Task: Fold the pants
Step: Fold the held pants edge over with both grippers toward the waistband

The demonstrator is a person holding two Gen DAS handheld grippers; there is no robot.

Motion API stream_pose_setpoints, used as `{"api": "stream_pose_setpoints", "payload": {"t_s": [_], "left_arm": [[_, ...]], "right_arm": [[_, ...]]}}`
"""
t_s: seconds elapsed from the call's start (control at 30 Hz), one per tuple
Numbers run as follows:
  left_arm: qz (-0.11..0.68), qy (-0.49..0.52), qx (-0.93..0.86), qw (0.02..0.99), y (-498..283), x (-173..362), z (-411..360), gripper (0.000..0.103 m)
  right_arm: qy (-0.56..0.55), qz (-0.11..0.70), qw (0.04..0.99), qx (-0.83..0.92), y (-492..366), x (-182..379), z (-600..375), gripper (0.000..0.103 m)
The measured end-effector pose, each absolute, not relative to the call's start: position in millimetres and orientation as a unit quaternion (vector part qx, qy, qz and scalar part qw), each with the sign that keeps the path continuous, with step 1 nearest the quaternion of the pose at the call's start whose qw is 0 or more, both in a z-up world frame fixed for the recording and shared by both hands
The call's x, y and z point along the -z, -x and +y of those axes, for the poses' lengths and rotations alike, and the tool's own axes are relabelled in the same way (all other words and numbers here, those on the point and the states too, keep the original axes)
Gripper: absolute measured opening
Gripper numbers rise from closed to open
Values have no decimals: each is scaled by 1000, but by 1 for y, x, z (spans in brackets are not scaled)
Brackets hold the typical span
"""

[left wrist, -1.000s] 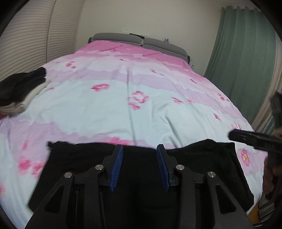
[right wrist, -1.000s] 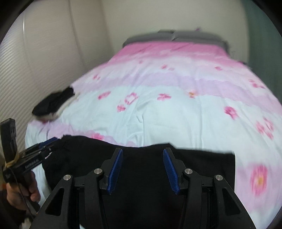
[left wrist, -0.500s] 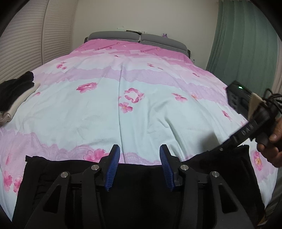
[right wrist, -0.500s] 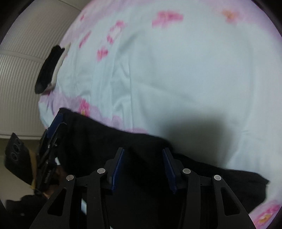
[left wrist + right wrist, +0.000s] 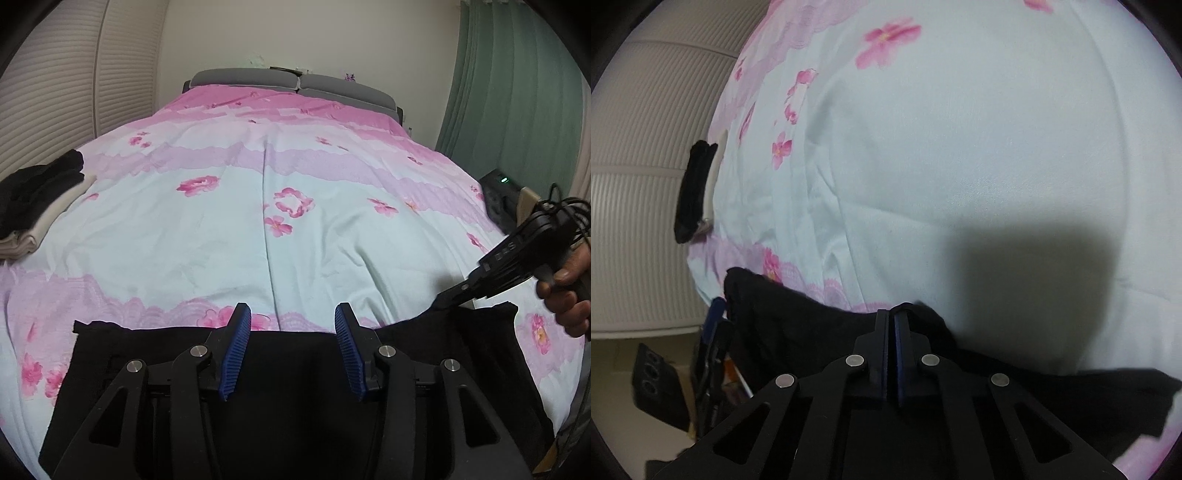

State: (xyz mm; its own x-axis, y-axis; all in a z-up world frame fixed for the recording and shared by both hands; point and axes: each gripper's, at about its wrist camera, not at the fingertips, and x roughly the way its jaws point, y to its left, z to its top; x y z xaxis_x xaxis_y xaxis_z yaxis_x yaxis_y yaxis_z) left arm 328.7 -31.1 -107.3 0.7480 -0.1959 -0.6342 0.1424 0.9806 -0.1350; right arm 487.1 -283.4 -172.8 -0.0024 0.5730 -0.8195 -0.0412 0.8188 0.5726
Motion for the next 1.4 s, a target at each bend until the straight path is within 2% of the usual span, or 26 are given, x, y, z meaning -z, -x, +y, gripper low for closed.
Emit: {"api": "stream_pose_setpoints", "payload": {"t_s": [0.2, 0.3, 0.4, 0.47, 0.53, 0.7, 0.87, 0.93, 1.2, 1.3, 1.33, 1.4], "left_arm": [[339, 32, 89, 936, -327, 108, -32, 48], [341, 25, 84, 936, -326, 112, -31, 48], [342, 15, 72, 937, -326, 116, -27, 48], [346, 12, 64, 936, -324, 120, -21, 48], [350, 17, 60, 935, -323, 123, -16, 48], [342, 18, 78, 936, -311, 120, -30, 48], [339, 6, 113, 934, -294, 114, -64, 48], [338, 1, 122, 933, -290, 113, -74, 48], [344, -21, 136, 929, -280, 114, -101, 48], [346, -29, 134, 928, -280, 115, -102, 48], [347, -31, 133, 928, -281, 116, -102, 48], [349, -33, 131, 927, -282, 118, -103, 48]], "right_arm": [[-174, 634, 724, -207, -476, 137, -302, 4], [-167, 619, 741, -201, -477, 145, -304, 4], [-153, 615, 750, -188, -479, 158, -305, 13], [-149, 609, 757, -183, -478, 160, -307, 26], [-141, 588, 778, -169, -472, 152, -316, 30], [-86, 543, 829, -102, -435, 122, -348, 30], [-81, 514, 852, -55, -388, 110, -386, 32], [-92, 511, 854, -42, -376, 114, -401, 36], [-192, 508, 837, -61, -370, 160, -429, 37], [-173, 507, 841, -70, -371, 166, -420, 37], [-162, 504, 846, -68, -372, 167, -418, 36], [-159, 494, 853, -64, -373, 172, -421, 28]]}}
